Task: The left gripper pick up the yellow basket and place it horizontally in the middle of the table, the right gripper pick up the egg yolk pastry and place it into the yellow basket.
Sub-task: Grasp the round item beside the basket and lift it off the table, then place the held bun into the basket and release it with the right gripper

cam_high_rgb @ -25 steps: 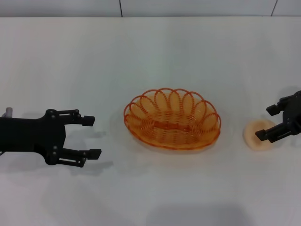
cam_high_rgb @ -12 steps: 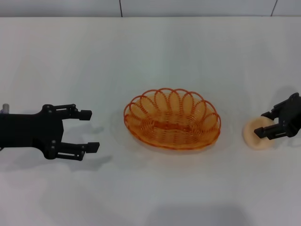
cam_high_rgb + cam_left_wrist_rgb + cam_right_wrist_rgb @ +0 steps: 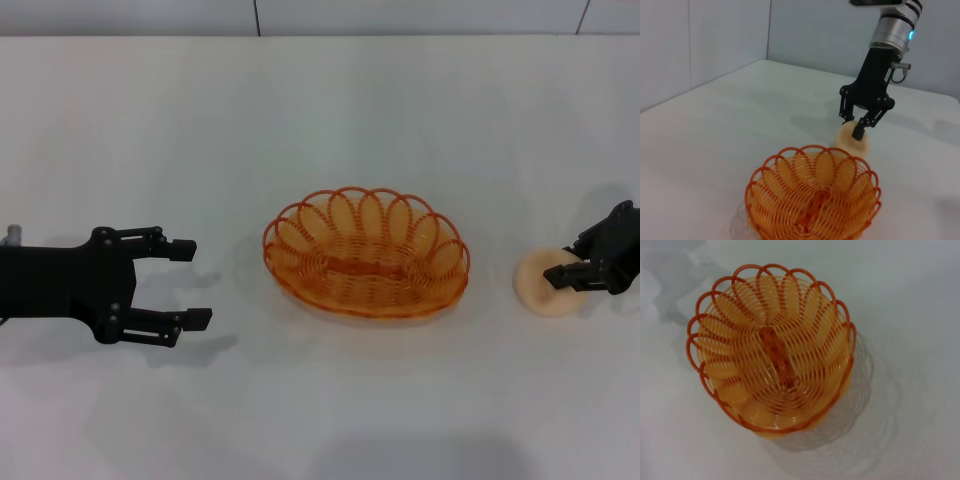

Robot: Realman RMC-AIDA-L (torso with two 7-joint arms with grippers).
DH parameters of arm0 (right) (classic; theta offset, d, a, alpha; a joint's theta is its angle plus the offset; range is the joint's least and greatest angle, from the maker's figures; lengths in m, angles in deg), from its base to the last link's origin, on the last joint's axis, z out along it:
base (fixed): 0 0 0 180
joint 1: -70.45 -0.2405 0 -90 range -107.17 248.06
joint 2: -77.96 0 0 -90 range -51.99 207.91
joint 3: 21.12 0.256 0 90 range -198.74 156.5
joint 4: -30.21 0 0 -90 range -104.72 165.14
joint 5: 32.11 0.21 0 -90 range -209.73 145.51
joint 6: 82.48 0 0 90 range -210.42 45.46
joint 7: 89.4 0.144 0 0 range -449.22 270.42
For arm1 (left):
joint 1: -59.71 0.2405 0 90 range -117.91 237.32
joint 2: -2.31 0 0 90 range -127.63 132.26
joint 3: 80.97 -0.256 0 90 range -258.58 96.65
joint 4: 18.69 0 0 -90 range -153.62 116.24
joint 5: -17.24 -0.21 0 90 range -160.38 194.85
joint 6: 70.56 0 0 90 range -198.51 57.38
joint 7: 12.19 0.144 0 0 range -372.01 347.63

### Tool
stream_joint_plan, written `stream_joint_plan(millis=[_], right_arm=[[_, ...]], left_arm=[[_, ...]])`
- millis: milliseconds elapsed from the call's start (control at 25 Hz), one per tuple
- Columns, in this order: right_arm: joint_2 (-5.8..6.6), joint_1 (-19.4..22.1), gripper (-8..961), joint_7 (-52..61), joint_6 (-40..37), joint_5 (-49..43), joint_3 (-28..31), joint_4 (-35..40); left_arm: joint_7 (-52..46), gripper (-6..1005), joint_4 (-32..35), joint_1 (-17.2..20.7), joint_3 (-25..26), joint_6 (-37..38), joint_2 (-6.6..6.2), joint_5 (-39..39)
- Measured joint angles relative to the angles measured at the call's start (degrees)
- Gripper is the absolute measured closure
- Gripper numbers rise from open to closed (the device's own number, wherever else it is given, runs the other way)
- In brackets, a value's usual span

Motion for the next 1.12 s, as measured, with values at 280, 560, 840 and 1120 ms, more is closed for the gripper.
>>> stream_joint_plan(millis=[280, 560, 840, 1120], right_arm=[[0.2, 0.22, 747, -0.2, -0.74, 1.28, 0.92, 0.91], [1.26, -0.91, 790, -2.21, -8.49, 7.27, 8.8, 3.95], [0.7, -2.64, 848, -4.15, -10.0, 17.31, 10.3, 3.65], [-0.42, -2.18, 899, -8.48, -2.06, 27.3, 1.15, -1.74]], left_arm=[[-0.02, 138, 0.02, 0.42, -0.09, 0.3, 0.0, -0.1], [-0.56, 138, 0.39, 0.84, -0.09, 0.25, 0.0, -0.11], [-0.79, 138, 0.87, 0.58, -0.06, 0.32, 0.0, -0.11], [-0.89, 137, 1.06, 0.43, 0.06, 0.38, 0.05, -0.09]])
